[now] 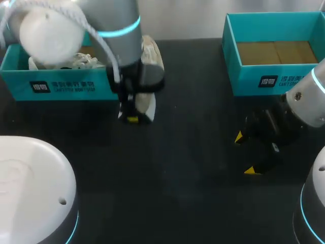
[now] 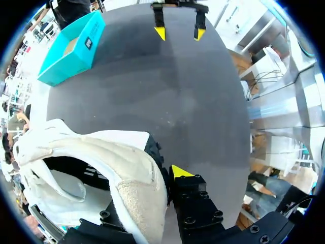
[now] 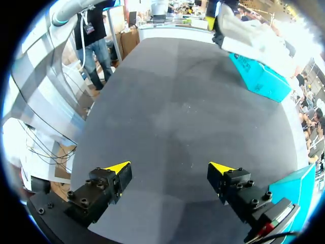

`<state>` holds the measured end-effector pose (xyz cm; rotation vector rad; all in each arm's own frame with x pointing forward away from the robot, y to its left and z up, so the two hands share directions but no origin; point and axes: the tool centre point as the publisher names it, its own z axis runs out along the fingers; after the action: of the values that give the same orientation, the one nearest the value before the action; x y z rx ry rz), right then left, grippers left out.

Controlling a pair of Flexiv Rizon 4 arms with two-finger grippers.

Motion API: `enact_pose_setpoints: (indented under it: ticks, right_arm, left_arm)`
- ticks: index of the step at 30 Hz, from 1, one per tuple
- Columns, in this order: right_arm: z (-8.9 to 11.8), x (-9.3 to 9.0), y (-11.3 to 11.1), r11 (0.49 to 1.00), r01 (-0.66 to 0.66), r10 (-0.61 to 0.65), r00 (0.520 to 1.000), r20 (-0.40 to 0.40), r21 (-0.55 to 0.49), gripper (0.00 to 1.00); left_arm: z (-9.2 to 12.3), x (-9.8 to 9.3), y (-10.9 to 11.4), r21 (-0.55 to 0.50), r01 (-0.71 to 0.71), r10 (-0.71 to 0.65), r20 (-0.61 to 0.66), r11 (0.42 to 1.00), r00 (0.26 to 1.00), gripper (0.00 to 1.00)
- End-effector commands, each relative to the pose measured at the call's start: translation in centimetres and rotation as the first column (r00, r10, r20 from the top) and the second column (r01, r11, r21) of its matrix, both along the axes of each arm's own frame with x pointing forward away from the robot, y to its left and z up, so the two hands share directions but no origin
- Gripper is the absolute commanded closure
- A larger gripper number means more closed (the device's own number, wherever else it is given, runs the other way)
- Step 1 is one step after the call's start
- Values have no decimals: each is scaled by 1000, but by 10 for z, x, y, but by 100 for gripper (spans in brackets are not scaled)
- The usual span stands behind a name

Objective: Take the shoe out of the shoebox, open the shoe tongue, remove and reinsert the insole, then place the shoe into the shoebox

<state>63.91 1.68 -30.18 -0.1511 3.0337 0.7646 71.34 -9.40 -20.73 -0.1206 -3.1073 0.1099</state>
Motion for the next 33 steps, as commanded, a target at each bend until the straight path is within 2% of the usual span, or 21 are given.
enact_pose_setpoints:
  ticks: [1, 20, 21, 25, 33]
  right_arm:
    - [-1, -1, 1, 1000, 0, 0, 1000, 2, -2, 0]
    - [-1, -1, 1, 1000, 0, 0, 1000, 2, -2, 0]
    - [-1, -1, 1, 1000, 0, 0, 1000, 2, -2, 0]
    - [-1, -1, 1, 1000, 0, 0, 1000, 2, -2, 0]
    - [-1, -1, 1, 1000, 0, 0, 1000, 2, -2, 0]
  left_arm:
    - [30, 2, -2, 17, 1, -1, -3, 1000, 1000, 100]
    - [30, 2, -2, 17, 1, -1, -3, 1000, 1000, 100]
    - [35, 3, 1, 4, -2, 2, 3, 1000, 1000, 100]
    - [58, 21, 17, -13, -28, 28, 31, 1000, 999, 100]
    - [109, 73, 62, -44, -49, 52, 71, 998, 996, 100]
